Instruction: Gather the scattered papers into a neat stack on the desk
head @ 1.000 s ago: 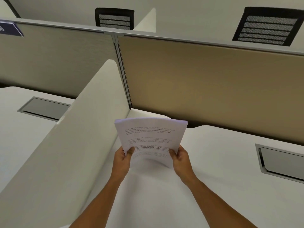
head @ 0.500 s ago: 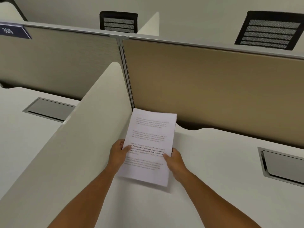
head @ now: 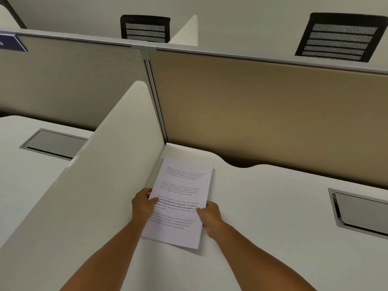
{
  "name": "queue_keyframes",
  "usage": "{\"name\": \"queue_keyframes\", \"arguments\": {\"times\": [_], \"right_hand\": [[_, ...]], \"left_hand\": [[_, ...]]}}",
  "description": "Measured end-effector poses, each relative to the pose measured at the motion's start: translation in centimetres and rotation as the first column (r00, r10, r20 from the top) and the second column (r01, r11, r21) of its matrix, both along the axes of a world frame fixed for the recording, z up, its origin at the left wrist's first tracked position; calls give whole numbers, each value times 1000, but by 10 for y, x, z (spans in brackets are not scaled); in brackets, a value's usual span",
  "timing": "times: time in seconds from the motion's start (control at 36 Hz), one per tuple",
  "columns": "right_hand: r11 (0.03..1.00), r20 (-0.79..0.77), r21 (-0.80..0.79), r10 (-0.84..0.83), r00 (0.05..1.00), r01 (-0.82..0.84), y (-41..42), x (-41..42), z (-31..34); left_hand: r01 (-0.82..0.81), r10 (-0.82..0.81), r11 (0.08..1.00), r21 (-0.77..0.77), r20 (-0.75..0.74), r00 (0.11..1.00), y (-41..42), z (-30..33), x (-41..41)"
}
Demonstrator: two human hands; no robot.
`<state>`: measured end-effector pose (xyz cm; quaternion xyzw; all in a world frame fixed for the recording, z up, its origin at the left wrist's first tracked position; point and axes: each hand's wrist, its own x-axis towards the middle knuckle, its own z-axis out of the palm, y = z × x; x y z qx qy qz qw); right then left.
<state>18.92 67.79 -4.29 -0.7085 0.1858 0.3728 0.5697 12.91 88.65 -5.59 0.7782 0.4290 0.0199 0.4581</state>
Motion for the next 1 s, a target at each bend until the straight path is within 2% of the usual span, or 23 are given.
{"name": "queue_keyframes", "arguments": {"times": [0.11,0.22,0.44,0.67,0.83,1.0], "right_hand": [[994,83,-108,-11,997,20,0,-4,4],[970,145,-243,61,988,-25,4,-7,6],[889,87,-439,188,978,-132,14,-9,15],[894,73,-417,212,975,-163,7,-5,20],[934,91,-333,170,981,-131,-3,-6,31],[947,112,-276,199,974,-162,-24,-12,56]], "left_hand": [[23,-23,998,51,-16,1000,-2,-4,0],[87,-82,990,112,-49,995,-3,-7,0],[136,-110,980,144,-176,978,0,-7,3],[258,-206,947,193,-253,945,0,0,1],[305,-283,948,96,-190,940,-3,23,-3],[339,-326,935,107,-119,938,-11,54,-12]]}}
